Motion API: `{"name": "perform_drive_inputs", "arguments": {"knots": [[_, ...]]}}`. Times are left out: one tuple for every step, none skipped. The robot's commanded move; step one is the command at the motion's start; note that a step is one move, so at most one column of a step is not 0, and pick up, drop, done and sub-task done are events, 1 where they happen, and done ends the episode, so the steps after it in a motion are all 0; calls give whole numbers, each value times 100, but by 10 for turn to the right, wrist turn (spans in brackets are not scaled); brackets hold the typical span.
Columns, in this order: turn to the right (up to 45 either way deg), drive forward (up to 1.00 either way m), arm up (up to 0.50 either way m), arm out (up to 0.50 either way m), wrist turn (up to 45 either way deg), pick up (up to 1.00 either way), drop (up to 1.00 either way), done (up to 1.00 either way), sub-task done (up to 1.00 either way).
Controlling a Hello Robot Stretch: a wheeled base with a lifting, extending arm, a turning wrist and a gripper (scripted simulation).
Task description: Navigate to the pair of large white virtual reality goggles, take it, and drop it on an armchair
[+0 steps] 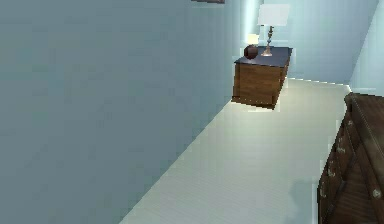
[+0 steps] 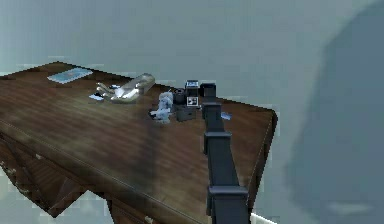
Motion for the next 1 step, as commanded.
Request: {"name": "perform_drive_inputs", "arguments": {"knots": [[0, 0, 0, 0, 0, 100, 0, 0, 0]]}}
